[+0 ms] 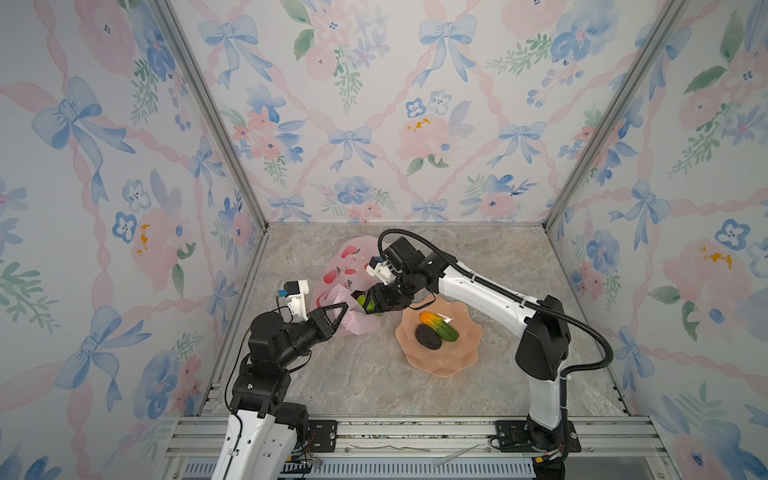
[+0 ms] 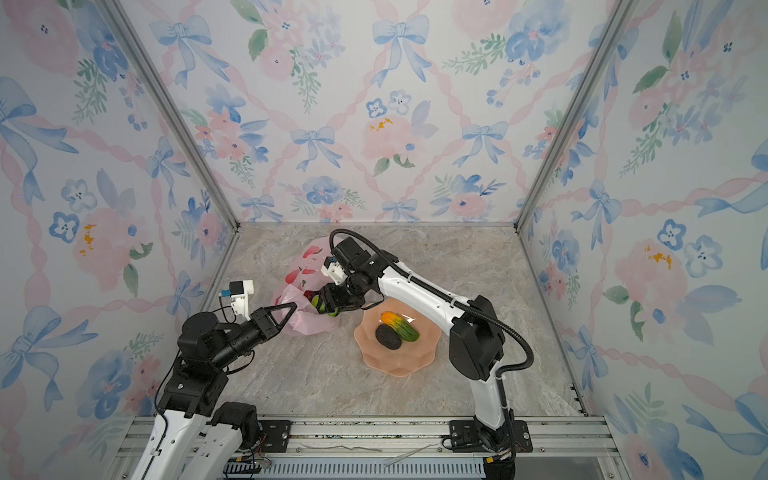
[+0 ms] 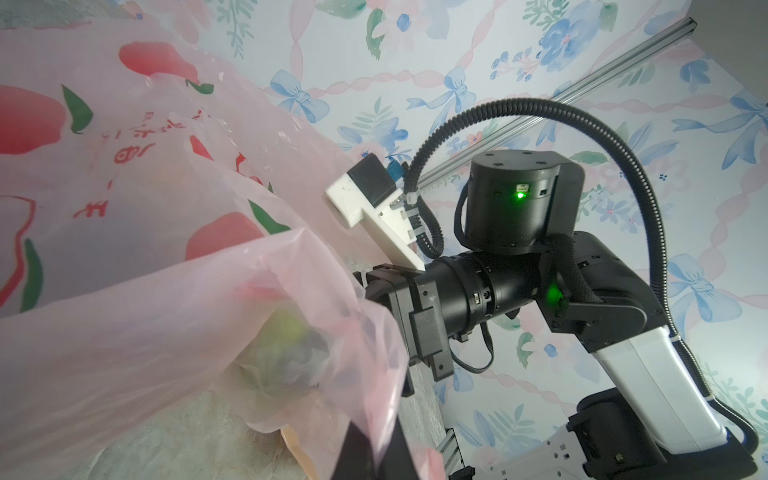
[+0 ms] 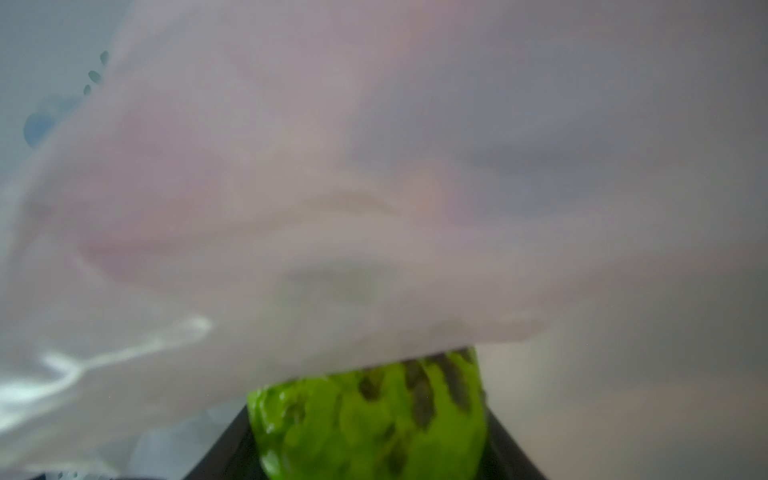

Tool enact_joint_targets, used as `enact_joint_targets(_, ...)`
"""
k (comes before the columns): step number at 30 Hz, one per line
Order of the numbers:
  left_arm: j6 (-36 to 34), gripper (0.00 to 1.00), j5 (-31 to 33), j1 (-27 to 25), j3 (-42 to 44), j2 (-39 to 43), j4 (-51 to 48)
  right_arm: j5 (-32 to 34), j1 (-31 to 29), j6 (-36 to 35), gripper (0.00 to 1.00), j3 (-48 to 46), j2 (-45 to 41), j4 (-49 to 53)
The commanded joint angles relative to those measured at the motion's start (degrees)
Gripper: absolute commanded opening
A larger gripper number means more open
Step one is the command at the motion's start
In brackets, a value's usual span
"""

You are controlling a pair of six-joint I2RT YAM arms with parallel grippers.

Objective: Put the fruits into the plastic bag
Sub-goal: 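Carry the green fruit with the right gripper to the bag opening, then lower the green fruit into the pink bag with the right gripper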

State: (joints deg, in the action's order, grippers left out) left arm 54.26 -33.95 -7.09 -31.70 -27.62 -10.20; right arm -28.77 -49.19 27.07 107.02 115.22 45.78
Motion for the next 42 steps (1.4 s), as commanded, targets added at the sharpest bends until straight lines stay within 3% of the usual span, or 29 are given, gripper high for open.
enact_joint_targets(1,0.5,0.00,-1.2,0.3,0.2,1.0,1.6,-2.1,-1.2,0.6,0.60,3.6,2.5,0.1)
enact_joint_targets(25,0.3,0.00,-1.8,0.3,0.7,2.4,1.6,-7.8,-2.8,6.1,0.61,11.0,15.5,-5.3)
enact_joint_targets(42,0.7,0.00,-1.5,0.3,2.6,3.8,1.4,-8.3,-3.5,7.3,0.72,12.2,19.3,-6.4)
